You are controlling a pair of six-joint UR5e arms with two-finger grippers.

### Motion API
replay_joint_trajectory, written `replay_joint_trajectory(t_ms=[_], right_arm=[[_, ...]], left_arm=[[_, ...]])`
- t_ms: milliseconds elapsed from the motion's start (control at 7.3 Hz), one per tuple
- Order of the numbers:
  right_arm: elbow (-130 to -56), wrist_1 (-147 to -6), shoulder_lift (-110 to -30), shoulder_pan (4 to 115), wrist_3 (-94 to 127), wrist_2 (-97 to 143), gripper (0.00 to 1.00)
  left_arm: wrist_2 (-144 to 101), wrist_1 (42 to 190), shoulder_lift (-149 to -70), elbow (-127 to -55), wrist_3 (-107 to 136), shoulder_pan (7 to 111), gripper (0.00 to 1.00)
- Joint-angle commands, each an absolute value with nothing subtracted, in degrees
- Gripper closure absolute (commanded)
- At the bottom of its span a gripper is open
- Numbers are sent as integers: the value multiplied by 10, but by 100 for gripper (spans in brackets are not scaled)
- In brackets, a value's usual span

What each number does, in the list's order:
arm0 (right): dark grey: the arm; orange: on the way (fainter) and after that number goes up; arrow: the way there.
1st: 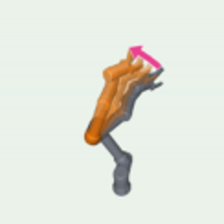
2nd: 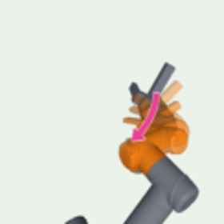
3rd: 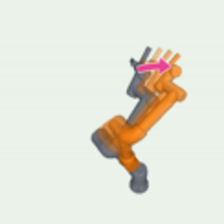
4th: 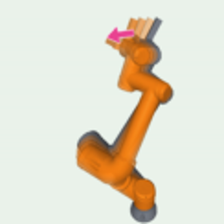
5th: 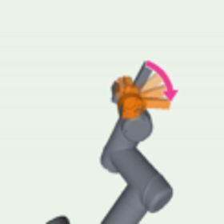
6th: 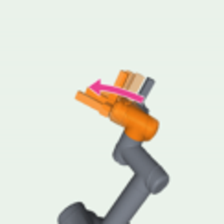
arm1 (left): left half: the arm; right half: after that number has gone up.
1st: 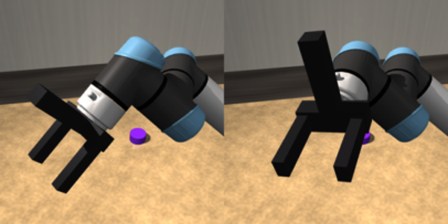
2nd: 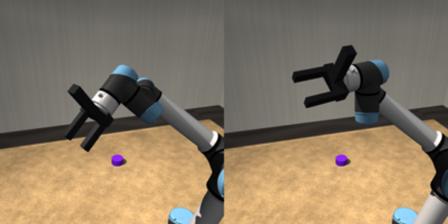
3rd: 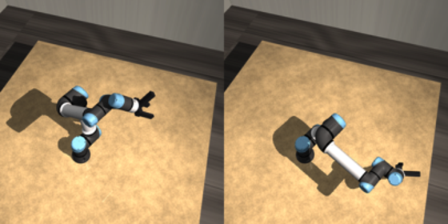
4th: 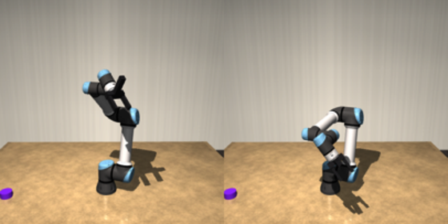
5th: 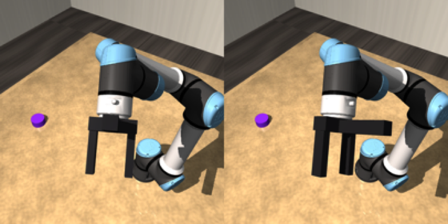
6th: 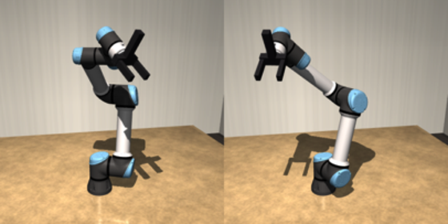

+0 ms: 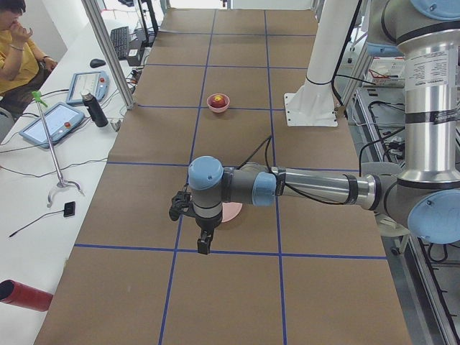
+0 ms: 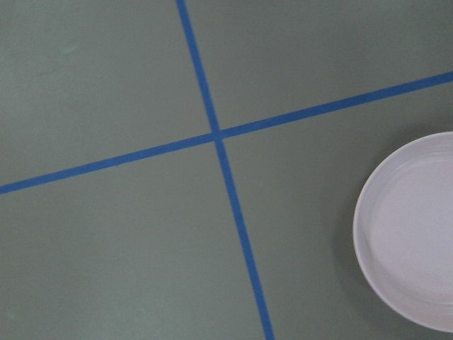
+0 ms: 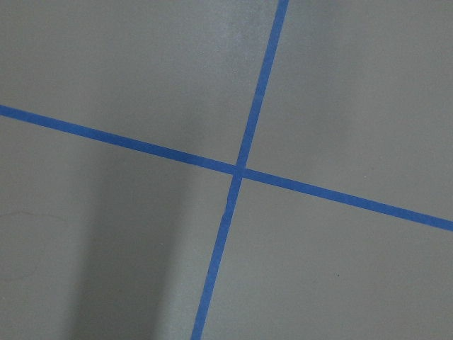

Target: Move apple from plate to bowl

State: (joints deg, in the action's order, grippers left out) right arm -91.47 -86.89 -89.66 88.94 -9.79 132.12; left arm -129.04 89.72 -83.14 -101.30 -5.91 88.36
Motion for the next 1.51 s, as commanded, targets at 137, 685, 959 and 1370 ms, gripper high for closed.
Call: replay_joint_trajectory(t_ms=[137,685,959,1370], right_arm=[[-917,-869,-897,905,-98,1323,0],[-917,-869,-898,907,-98,1324,0],[-918,-869,-897,907,-97,1324,0],[-922,-868,-896,906,-97,1323,0]], left_arm=[[-1337,903,-835,-1015,-56,889,2],[-1336,931,-832,-1014,-56,888,2],[-1333,930,-830,-1012,-56,888,2],[-1333,930,-828,-1012,-56,888,2]])
